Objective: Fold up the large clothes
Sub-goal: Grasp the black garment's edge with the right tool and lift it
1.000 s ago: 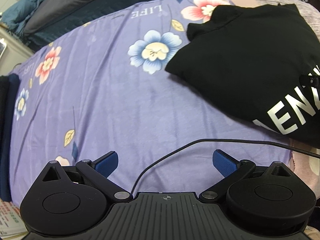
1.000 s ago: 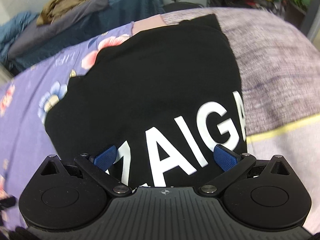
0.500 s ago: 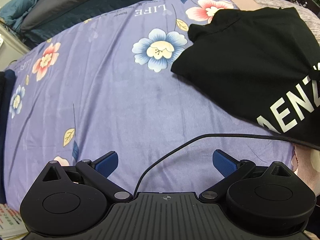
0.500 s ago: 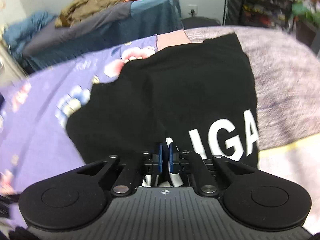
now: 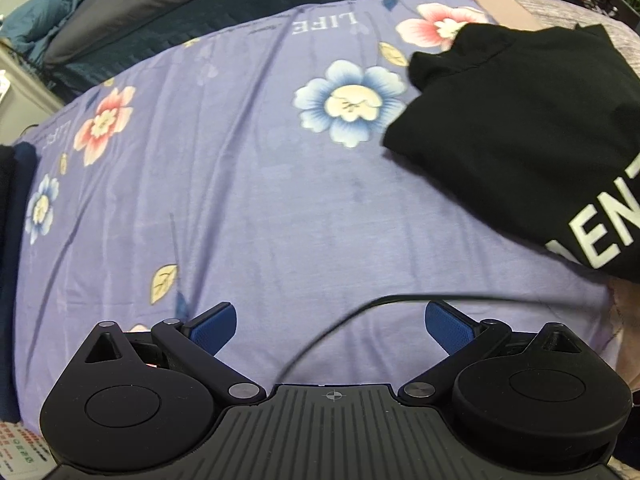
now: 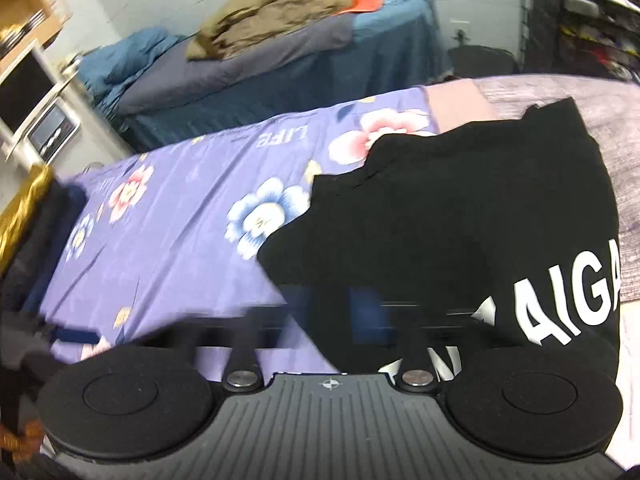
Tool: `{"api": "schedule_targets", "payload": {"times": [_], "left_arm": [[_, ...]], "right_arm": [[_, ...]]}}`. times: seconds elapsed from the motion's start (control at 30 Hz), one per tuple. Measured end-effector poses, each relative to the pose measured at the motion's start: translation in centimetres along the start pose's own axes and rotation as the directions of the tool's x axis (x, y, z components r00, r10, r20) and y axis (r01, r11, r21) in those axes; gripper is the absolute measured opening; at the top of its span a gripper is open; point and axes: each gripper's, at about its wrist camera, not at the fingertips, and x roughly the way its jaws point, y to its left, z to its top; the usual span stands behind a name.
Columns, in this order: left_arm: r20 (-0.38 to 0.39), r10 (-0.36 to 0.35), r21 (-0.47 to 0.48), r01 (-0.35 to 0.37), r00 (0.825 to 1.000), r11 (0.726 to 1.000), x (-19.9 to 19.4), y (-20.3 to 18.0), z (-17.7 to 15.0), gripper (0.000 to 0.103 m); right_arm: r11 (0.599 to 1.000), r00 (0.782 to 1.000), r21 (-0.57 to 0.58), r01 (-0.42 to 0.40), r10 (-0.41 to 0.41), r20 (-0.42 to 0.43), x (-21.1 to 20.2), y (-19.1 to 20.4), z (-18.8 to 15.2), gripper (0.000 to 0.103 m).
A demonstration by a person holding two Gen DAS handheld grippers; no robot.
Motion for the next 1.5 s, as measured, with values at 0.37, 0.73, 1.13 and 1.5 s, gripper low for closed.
{"api": "schedule_targets", "payload": {"times": [0.37,0.73,1.13,1.5], "left_arm": [[-0.055,0.057,-0.048,-0.059,0.997,0.997,0.4,0.7,0.3,0.103],[0.003,0.08,0.028,-0.08,0.997,0.996,-2.1,-4.3,3.6,0.103],[-0.014,0.056,0.053,-0.055,0.998,0.997,-1.1,-4.7,3.6,0.103],[-0.054,0.092,0.064,-0.089,0.994,0.994,-0.5,-3.5,2.0,0.103]], "right_arm": [[0.979,0.97,0.049,0.197,-0.202,0.135,2.9,-14.0,9.3,0.097],[0.872,0.968,-0.487,0.043,-0.157,-0.196,13.2,-14.1,13.6,0.088],[0.802,0.942,-0.557,-0.215,0.02,-0.334,7.7,-8.9,8.4,0.002],[0.859,0.966,-0.512,0.027,-0.155,-0.208,12.2,-13.9,14.1,0.097]]}}
